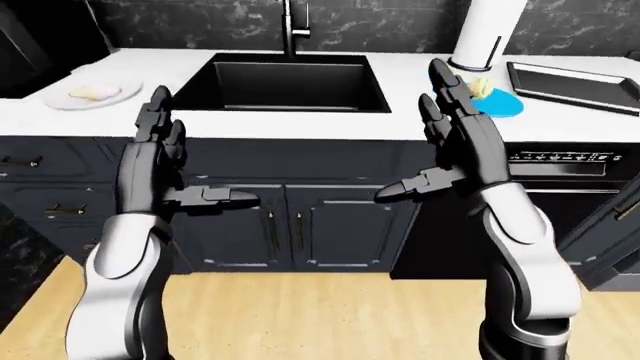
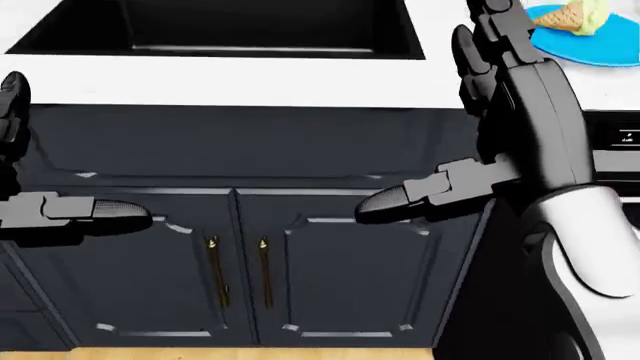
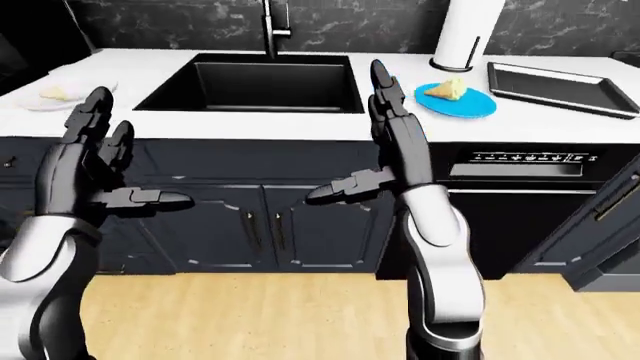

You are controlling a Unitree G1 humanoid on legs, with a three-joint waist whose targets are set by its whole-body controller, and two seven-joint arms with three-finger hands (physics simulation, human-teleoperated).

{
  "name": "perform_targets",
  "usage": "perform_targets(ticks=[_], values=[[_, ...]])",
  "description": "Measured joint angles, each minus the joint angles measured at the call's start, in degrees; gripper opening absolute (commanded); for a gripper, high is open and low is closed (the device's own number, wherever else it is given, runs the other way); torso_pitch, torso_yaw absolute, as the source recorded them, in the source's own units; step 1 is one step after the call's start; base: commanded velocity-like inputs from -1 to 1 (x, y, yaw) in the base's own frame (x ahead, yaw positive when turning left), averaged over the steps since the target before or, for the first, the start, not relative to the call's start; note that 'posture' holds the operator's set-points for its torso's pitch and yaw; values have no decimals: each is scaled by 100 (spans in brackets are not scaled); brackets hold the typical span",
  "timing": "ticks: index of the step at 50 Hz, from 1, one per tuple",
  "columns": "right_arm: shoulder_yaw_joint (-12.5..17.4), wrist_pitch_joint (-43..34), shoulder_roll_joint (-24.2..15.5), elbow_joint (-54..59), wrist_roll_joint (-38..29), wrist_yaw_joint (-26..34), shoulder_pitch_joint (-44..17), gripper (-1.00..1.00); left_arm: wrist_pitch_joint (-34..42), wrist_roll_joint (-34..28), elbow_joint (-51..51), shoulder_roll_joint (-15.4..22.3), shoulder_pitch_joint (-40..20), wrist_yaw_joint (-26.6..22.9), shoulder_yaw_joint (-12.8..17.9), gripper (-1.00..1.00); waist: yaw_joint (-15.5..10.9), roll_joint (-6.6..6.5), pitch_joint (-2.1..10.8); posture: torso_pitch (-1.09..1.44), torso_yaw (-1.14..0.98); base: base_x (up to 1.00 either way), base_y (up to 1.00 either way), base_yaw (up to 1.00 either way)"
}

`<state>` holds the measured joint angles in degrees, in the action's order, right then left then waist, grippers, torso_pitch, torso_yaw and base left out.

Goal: Move the dessert items from the plate to the tray.

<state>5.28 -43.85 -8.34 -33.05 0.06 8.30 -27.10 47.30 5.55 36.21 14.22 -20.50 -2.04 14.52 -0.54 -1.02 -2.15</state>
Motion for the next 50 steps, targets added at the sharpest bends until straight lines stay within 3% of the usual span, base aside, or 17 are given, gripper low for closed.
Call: perform_targets(ticks=[5, 6, 8, 12, 16, 18, 19, 20, 23, 29, 31, 33, 40, 42, 45, 47, 50], values=[[-123, 21, 16, -64, 47, 55, -136, 100, -14, -112, 100, 27, 50, 53, 171, 100, -111, 194, -26, 0, 0, 33, 30, 46], [-136, 31, 6, -79, 50, 63, -168, 100, -6, -129, 98, 28, 24, 61, 180, 100, -5, 294, -68, 0, 0, 34, 77, 0], [-109, 8, 0, -4, 31, 68, -93, 100, 13, -132, 93, -41, 95, 51, 115, 100, 11, 335, -295, 0, 0, 34, 76, 0], [45, -251, -29, 107, -28, -4, -96, 100, 163, -57, 63, -38, 120, -46, 12, 100, 57, 362, -48, 0, 0, 34, 76, 0], [126, -150, -71, -169, 0, -91, -220, 100, 146, -32, 349, 68, -77, -79, 118, 100, 225, 82, -21, 0, 0, 34, 76, 0], [150, -147, -90, -200, 35, -120, -272, 100, 196, 4, 431, 147, -177, -98, 182, 100, 255, -151, 8, 0, 0, 34, 76, 0], [151, -166, -107, -203, 50, -134, -318, 100, 235, 27, 466, 189, -206, -102, 234, 100, 228, -338, 52, 0, 0, 34, 76, 0], [131, -173, -78, -205, 65, -147, -331, 100, 269, 45, 484, 243, -209, -99, 312, 100, 160, -417, 75, 0, 0, 34, 77, 0], [-16, -277, -56, -124, 153, -118, -239, 100, 402, 31, 414, 265, -69, -23, 495, 100, 18, -399, -63, 0, 0, 34, 77, 0], [86, -245, -120, -249, 176, -165, -286, 100, 506, 103, 522, 323, -180, 41, 442, 100, -26, 40, -128, 0, 0, 29, 63, 0], [68, -220, -127, -243, 142, -187, -305, 100, 496, 139, 543, 331, -185, 36, 431, 100, 27, -41, -22, 0, 0, 2, 2, 0], [60, -209, -95, -239, 137, -205, -316, 100, 499, 169, 529, 356, -215, 35, 443, 100, 55, -103, -16, 0, 0, 0, 0, 0], [4, -215, -108, -268, 182, -224, -310, 100, 623, 186, 487, 404, -248, 85, 474, 100, 89, 94, -53, 0, 0, 0, 14, 0], [51, -197, -118, -246, 166, -212, -258, 100, 649, 204, 424, 338, -214, 82, 402, 100, 81, 168, -239, 0, 0, 0, 92, 0], [111, -254, -116, -145, 128, -237, -209, 100, 723, 264, 431, 357, -193, 42, 340, 100, 106, 406, -111, 0, 0, 0, 92, 0], [122, -210, -121, -229, 125, -252, -251, 100, 670, 256, 552, 383, -239, 47, 406, 100, 106, 396, -24, 0, 0, 0, 93, 0], [125, -95, -129, -366, 126, -265, -242, 100, 572, 242, 753, 392, -239, 64, 475, 100, 114, 252, 11, 0, 0, 0, 92, 0]])
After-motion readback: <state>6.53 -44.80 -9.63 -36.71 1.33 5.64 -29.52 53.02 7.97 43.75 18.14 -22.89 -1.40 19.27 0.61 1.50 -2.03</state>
